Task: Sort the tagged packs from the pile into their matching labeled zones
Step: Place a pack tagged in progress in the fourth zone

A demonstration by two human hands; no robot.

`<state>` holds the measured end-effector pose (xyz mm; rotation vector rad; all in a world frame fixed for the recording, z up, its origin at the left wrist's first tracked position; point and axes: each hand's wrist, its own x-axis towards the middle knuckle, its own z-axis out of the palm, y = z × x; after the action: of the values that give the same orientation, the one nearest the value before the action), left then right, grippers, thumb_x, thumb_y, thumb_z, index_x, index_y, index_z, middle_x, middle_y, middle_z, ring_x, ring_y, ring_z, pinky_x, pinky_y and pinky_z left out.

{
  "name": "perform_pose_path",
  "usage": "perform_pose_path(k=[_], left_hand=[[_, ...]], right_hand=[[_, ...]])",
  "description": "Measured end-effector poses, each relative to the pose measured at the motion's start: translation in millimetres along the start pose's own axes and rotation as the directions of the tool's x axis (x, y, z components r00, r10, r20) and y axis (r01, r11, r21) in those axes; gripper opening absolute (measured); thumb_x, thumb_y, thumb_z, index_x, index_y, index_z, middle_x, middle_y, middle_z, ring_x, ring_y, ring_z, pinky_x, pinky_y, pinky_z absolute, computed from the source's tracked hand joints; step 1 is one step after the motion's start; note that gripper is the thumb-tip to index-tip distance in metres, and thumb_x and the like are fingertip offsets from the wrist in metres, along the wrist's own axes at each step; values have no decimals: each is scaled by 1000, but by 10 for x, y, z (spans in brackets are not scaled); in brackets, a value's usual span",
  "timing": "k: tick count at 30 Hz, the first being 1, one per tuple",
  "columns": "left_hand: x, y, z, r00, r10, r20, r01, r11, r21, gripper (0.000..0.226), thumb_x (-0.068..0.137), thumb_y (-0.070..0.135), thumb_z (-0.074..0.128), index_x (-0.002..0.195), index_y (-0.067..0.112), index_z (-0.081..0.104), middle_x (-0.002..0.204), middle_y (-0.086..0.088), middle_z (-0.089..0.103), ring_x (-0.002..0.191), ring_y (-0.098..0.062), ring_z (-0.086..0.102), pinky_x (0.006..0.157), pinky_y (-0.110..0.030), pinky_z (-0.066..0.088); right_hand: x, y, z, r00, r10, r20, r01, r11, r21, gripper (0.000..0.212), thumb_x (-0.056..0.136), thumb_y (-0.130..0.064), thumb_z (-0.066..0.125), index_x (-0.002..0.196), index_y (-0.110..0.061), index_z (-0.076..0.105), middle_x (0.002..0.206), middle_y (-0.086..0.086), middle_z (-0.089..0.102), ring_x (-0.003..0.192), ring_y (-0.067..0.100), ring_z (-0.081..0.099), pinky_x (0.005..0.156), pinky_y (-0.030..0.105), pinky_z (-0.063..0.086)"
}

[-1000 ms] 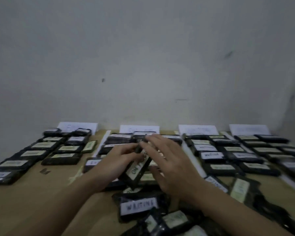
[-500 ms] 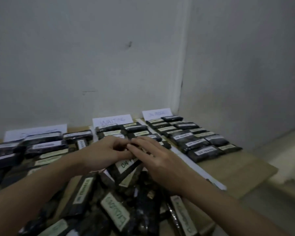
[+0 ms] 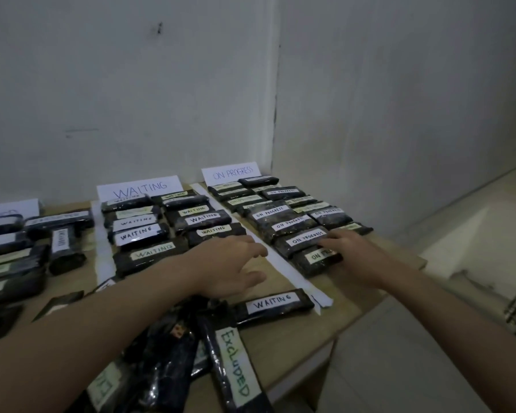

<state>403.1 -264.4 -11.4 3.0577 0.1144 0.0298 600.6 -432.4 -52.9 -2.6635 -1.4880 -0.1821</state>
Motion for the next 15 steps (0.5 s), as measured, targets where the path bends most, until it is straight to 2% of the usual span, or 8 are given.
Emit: perform_pose_path(k=[3, 8, 11, 13, 15], left_hand=[[5, -22, 34, 1000, -5, -19, 4, 999, -40, 46, 94, 44, 43, 135, 24, 40, 136, 5, 44, 122, -14, 44, 101, -31, 37], [-71, -135, 39, 998, -15, -63, 9, 996, -92, 45, 93, 43, 45, 133, 24, 43, 134, 7, 46, 119, -10, 46, 101, -29, 37], [-176, -207, 5, 996, -14, -93, 3, 993, -117, 43, 94, 40, 45, 133, 22, 44, 134, 5, 48, 121, -11, 45, 102, -27, 35], [-319, -262, -44, 992, -27, -120, 11, 991, -131, 42, 94, 37, 45, 133, 21, 45, 134, 5, 49, 121, -11, 45, 100, -23, 34], [-547, -357, -112, 987, -47, -154, 25, 990, -139, 40, 95, 33, 46, 132, 18, 47, 131, 2, 52, 116, -12, 49, 97, -23, 36]], right_hand=[[7, -14, 56, 999, 24, 46, -25, 999, 30, 61, 86, 2, 51, 141, -22, 41, 144, 3, 35, 131, 20, 35, 103, 35, 38], [-129, -149, 78, 995, 43, -95, -43, 999, 5, 52, 81, -9, 59, 129, -26, 52, 131, 0, 43, 120, 18, 42, 88, 29, 43], [-202, -258, 52, 996, 78, -45, -78, 997, 7, 52, 83, -11, 57, 132, -25, 49, 132, -3, 43, 116, 17, 46, 83, 27, 43], [-223, -350, 21, 988, 67, -139, -61, 997, 47, 51, 80, -11, 60, 129, -22, 53, 132, -1, 48, 113, 21, 51, 81, 30, 44], [-198, -545, -3, 961, 8, -277, 39, 986, 163, 44, 77, 0, 60, 119, -13, 62, 123, 7, 58, 105, 29, 58, 77, 33, 47]])
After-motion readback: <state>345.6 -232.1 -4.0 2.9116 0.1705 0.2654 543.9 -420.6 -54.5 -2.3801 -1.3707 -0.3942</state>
